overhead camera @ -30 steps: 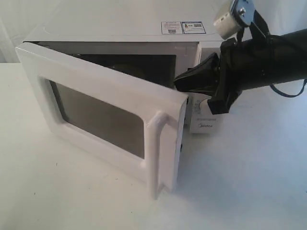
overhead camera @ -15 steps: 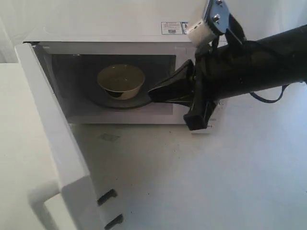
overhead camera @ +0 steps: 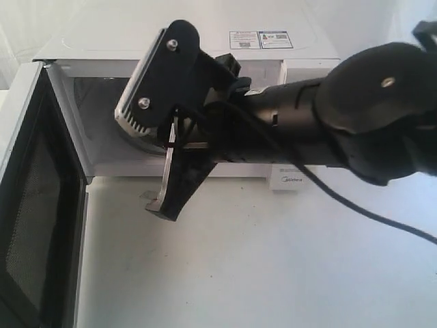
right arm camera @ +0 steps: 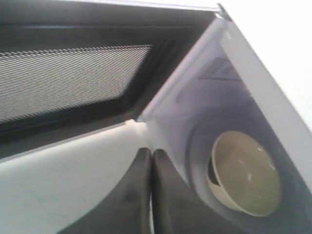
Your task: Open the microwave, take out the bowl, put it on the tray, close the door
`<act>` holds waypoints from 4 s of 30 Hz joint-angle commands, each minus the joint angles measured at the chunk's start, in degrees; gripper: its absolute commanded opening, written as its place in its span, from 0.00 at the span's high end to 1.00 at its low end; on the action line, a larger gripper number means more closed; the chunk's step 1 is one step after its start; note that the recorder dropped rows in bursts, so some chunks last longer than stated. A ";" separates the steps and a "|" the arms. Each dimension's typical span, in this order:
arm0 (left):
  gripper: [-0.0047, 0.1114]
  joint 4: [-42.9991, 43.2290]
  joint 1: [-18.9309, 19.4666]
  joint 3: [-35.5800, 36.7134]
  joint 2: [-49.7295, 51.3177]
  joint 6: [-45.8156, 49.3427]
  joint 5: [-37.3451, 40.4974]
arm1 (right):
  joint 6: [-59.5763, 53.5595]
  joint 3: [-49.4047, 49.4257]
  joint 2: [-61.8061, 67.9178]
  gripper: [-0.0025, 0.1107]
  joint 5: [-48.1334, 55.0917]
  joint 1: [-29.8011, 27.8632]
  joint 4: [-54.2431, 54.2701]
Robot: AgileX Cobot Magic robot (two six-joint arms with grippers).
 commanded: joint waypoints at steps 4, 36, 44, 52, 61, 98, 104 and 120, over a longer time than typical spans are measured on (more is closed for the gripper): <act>0.96 -0.17 0.17 0.22 -0.29 0.00 0.03 | -10.33 -0.44 9.31 0.98 -15.99 2.19 -2.79; 0.96 -0.17 0.17 0.22 -0.29 0.00 0.03 | -32.87 -14.25 26.40 0.98 -56.21 10.14 38.77; 0.96 -0.17 0.17 0.22 -0.29 0.00 0.03 | -32.87 -13.88 25.81 0.98 -39.91 15.73 38.77; 0.96 -0.17 0.17 0.22 -0.29 0.00 0.03 | -32.87 -10.65 16.63 0.98 -18.28 17.37 38.77; 0.96 -0.17 0.17 0.22 -0.29 0.00 0.03 | -32.87 -9.73 6.32 0.98 -18.03 12.97 38.34; 0.96 -0.17 0.17 0.22 -0.29 0.00 0.03 | 73.33 -11.89 4.79 0.98 27.67 7.53 -101.89; 0.96 -0.17 0.17 0.22 -0.29 0.00 0.13 | 73.05 -13.09 14.34 0.98 23.11 5.10 -104.60; 0.96 -0.17 0.17 0.22 -0.29 0.00 0.13 | 73.75 -15.77 20.09 0.98 22.70 1.49 -91.16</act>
